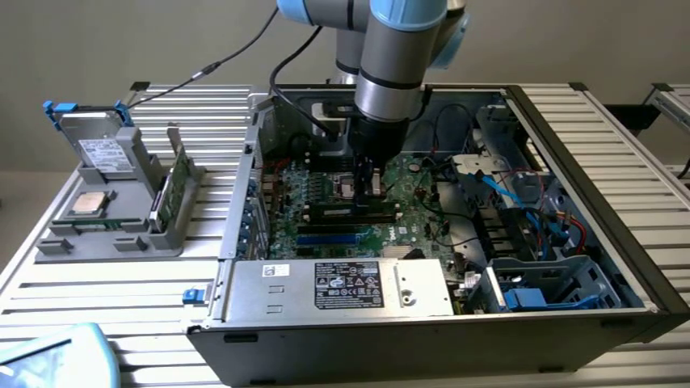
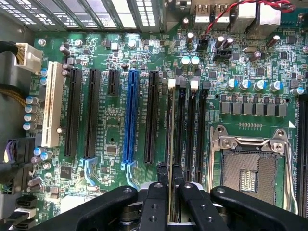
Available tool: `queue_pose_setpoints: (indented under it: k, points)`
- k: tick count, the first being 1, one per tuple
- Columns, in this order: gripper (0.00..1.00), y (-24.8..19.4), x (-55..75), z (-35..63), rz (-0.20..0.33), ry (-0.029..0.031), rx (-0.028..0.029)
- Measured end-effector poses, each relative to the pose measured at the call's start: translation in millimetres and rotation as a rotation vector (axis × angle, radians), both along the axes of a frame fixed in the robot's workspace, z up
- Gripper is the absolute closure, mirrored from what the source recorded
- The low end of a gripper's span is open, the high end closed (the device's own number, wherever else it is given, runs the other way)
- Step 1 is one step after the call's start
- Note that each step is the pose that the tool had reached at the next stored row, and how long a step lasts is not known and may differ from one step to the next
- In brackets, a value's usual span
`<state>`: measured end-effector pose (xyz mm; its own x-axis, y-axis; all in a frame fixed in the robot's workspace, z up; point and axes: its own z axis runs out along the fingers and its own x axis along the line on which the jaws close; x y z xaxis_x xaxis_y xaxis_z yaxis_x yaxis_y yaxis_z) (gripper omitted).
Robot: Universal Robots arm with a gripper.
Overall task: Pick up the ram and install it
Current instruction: 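Insert the ram into the slot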
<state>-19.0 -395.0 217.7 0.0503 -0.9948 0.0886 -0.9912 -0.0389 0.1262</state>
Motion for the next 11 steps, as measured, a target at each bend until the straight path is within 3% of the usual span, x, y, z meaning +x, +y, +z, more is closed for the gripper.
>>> queue_pose_setpoints:
  k: [11]
  points:
    - [0.86,0.7,0.0,0.2,-0.011,0.0035,0.0002]
